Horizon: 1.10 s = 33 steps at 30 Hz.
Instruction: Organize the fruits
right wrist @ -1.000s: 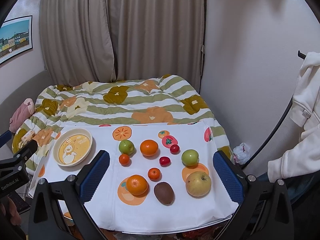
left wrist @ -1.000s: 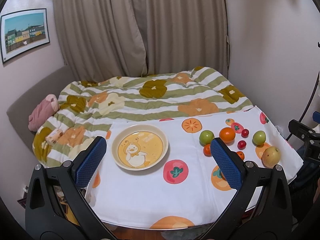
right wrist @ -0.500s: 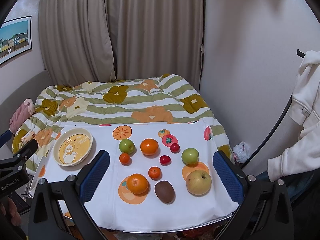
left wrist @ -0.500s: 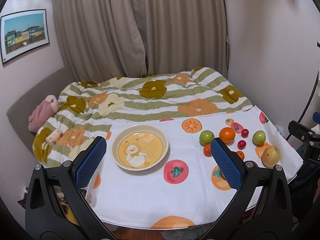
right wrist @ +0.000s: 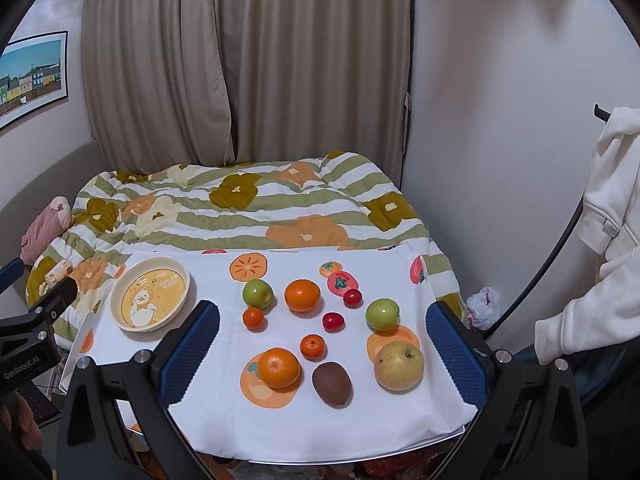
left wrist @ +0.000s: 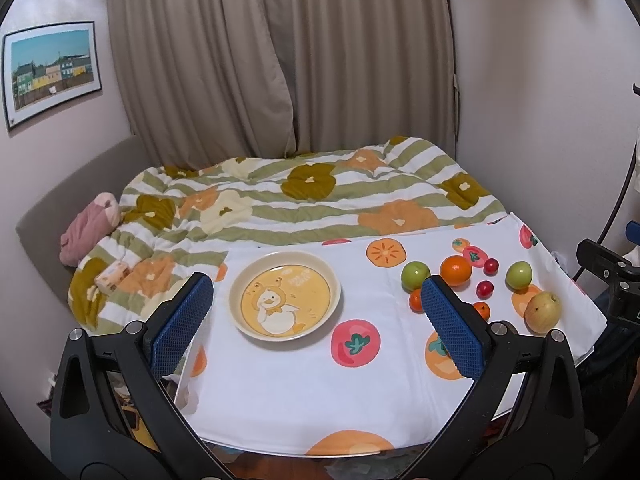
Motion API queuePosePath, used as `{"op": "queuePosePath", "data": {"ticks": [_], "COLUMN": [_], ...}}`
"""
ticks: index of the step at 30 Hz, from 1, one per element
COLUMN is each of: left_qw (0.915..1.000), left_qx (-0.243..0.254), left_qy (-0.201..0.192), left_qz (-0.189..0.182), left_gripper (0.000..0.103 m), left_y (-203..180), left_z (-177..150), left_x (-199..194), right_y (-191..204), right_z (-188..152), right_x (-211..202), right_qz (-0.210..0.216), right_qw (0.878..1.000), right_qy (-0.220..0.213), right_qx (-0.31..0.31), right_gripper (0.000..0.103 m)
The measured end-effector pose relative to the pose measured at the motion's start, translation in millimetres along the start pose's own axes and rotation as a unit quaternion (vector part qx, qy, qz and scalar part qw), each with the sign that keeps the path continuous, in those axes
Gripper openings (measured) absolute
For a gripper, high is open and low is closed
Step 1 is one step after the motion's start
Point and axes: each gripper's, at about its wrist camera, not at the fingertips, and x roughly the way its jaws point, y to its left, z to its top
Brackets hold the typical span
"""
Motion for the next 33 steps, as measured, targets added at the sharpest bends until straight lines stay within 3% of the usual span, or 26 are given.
{"op": "queuePosePath", "data": {"ticks": [27,33], "left_qw": [1.0,0.9995], "left_qx": [-0.001,0.012], "left_qy": [0.003,0.004], "left_qz": [-0.006,-0.031], "left_gripper": [0.103,0.103], "left_y": [3.1,2.6], "left_z": [-3.1,-2.1], "left_x": [-1.7,5.3], "right_y": [6.2,6.1], "right_z": [7.4,0.8], "right_x": [-7.5,-5.8], "right_qz": [0.002,-0.012], "right_qw": [1.0,1.0], "right_qy": [-0.002,-0.001], "right_qx": [-0.002,0.001], "right_gripper": [0.103,0.103]}}
